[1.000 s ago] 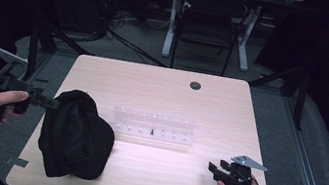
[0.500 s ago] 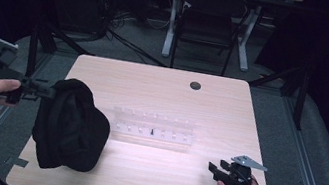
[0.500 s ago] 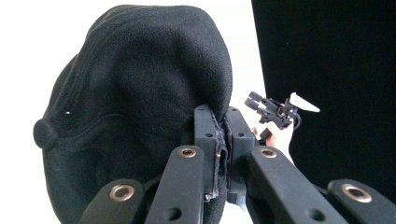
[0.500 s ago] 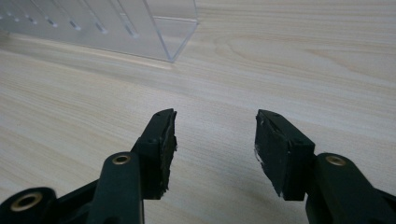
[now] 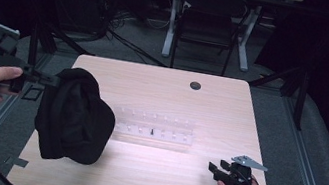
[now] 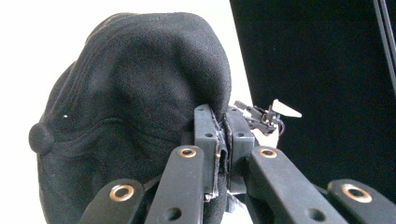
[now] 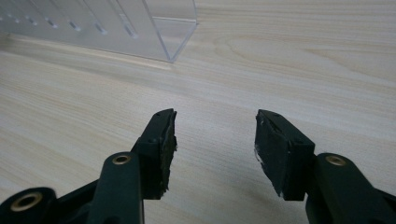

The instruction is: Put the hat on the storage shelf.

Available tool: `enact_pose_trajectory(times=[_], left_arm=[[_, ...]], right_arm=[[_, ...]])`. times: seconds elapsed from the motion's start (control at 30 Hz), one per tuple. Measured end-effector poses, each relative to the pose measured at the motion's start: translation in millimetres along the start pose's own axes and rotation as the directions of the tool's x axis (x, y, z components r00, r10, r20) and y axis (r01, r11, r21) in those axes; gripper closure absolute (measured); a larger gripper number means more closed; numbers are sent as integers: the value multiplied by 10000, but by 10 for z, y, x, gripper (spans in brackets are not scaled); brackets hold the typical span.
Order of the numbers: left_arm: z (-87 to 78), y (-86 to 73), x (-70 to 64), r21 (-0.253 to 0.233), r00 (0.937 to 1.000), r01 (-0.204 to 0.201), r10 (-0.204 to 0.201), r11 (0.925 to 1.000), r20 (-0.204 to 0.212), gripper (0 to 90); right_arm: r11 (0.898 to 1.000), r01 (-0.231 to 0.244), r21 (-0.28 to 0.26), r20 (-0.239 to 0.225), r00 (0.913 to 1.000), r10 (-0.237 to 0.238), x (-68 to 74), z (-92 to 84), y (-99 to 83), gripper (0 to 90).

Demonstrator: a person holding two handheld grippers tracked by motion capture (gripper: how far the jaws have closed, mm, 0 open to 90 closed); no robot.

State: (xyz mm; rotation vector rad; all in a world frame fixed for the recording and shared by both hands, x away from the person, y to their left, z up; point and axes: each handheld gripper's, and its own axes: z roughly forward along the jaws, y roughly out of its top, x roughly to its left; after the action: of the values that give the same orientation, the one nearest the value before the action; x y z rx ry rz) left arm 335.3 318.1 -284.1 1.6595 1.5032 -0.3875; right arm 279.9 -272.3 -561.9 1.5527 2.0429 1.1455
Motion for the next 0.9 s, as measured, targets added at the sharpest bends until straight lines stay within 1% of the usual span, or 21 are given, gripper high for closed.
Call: enact_pose_trajectory(times=[0.3, 0.5, 0.53, 0.57, 0.67, 0.83, 0.9], left_arm=[[-18, 70, -72, -144, 10000, -60, 60, 9999, 16, 864], [-5, 122, -116, -127, 9998, -175, 176, 9998, 52, 864], [4, 132, -131, -192, 9999, -124, 125, 9997, 61, 865], [7, 144, -136, -183, 9998, -172, 173, 9997, 56, 864], [31, 182, -167, -221, 9999, -126, 127, 9997, 37, 865], [90, 231, -216, -213, 9998, -181, 183, 9996, 87, 865], [127, 254, -233, -187, 9996, -282, 283, 9994, 91, 866]], right_arm=[[10000, -44, -36, -15, 10000, 44, -4, 0, -1, 474], [10000, -43, -46, -20, 10000, 43, 0, -1, 0, 474], [10000, -45, -50, -19, 10000, 45, -1, -1, 0, 474], [10000, -52, -63, -20, 10000, 51, -2, -1, 0, 474], [10000, -56, -67, -27, 10000, 56, -3, -1, 0, 474], [10000, -51, -72, -35, 10000, 50, -3, -2, 1, 474], [10000, -51, -59, -32, 10000, 51, -3, -1, 1, 474]])
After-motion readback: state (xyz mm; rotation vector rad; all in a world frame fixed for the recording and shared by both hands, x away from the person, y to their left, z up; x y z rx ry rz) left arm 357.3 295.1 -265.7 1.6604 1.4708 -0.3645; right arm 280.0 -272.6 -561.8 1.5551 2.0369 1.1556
